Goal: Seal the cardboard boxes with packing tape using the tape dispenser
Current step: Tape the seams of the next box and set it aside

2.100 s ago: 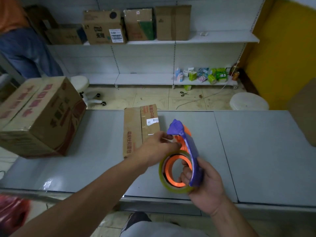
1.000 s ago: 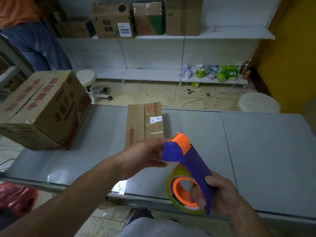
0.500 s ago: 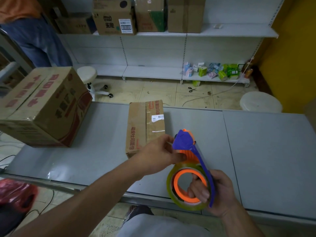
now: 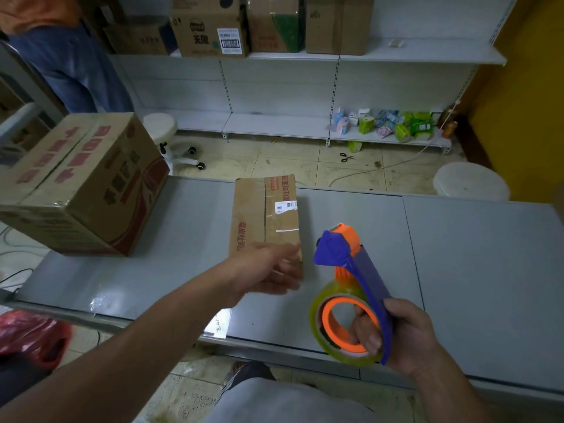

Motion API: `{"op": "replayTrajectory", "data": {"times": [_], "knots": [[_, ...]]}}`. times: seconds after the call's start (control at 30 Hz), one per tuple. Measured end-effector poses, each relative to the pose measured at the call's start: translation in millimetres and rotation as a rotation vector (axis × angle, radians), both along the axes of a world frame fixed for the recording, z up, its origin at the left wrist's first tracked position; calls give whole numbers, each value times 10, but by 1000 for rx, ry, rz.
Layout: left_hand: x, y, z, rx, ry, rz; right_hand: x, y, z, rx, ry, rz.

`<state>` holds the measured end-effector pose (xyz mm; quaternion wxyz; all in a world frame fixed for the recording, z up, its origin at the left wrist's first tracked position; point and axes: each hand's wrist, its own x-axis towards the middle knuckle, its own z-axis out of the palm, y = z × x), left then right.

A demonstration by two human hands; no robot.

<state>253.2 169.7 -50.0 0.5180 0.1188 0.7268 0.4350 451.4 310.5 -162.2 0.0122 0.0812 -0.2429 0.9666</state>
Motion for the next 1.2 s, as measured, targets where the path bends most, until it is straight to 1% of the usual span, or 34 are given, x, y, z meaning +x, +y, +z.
{"op": "replayTrajectory", "data": {"times": [0.07, 0.17, 0.23, 0.33, 0.5, 0.63, 0.8, 0.97, 1.1, 1.2], "knots": [[62, 8, -52, -28, -60, -98, -8, -8, 13, 14, -16, 9], [122, -5, -125, -87, -115, -196, -6, -16, 8, 96, -63, 8], [155, -32, -187, -110, -227, -237, -8, -15, 10, 94, -56, 17], [181, -90, -273, -134, -373, -261, 1, -2, 19, 86, -60, 19], [246, -188, -321, -175, -426, -272, 30, 21, 37, 158, -103, -3], [297, -236, -364, -141, -512, -259, 20, 21, 52, 178, -126, 7], [325, -240, -388, -111, -545, -204, 18, 13, 55, 178, -172, -3], [380, -240, -382, -81, -515, -197, 20, 2, 66, 159, -210, 10], [391, -252, -401, -64, -514, -153, 27, -38, 163, 256, -282, -44], [390, -261, -426, -25, -510, -115, 38, -68, 208, 276, -345, -109]]}}
